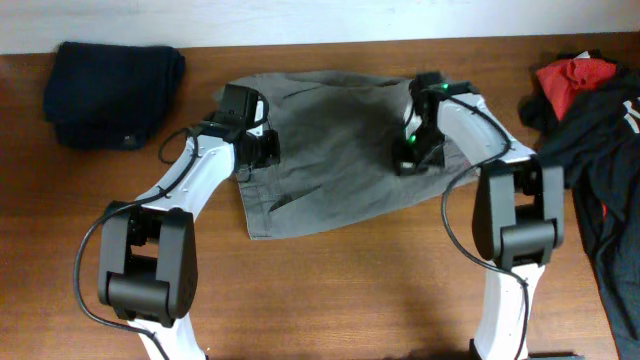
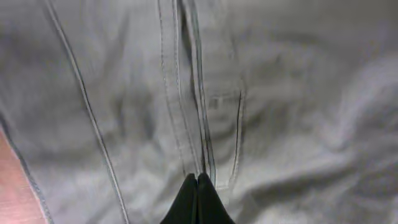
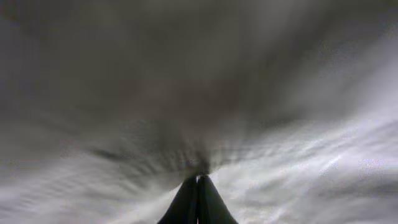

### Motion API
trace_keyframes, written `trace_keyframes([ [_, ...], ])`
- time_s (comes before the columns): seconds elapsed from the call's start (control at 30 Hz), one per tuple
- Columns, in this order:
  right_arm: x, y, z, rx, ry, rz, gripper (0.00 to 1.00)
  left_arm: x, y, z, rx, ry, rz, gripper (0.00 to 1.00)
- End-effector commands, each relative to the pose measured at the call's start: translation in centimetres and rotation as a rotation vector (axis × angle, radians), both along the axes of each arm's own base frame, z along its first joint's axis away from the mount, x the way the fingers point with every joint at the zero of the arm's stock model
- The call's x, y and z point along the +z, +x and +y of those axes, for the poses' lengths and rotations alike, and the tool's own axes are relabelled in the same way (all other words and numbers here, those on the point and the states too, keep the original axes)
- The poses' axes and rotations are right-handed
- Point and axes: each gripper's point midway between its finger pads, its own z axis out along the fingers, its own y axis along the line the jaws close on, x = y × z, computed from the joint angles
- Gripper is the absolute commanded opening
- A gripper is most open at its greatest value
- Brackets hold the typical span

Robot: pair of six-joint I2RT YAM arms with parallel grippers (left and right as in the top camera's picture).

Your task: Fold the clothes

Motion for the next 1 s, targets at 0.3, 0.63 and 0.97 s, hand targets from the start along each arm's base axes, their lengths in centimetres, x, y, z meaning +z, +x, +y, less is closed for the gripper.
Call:
trace_keyframes([
  [0.3,4.5,11.5,-5.2,-0.07,-0.197,-0.46,0.04,-3.1,2.5,1.5,0.007,0.109,-0.063,0.01],
  [0.63,-2.6,10.6,-8.0,-0.106,-0.232,-0.316,0.04,-5.6,1.8,1.7,0.003,0.123,-0.004,0.01],
  [0.97,-6.5,4.5,-7.3,-0.115,-0.204,-0.038,0.04,-7.4,-3.1,2.7,-0.011,0.168,0.209,0.01],
])
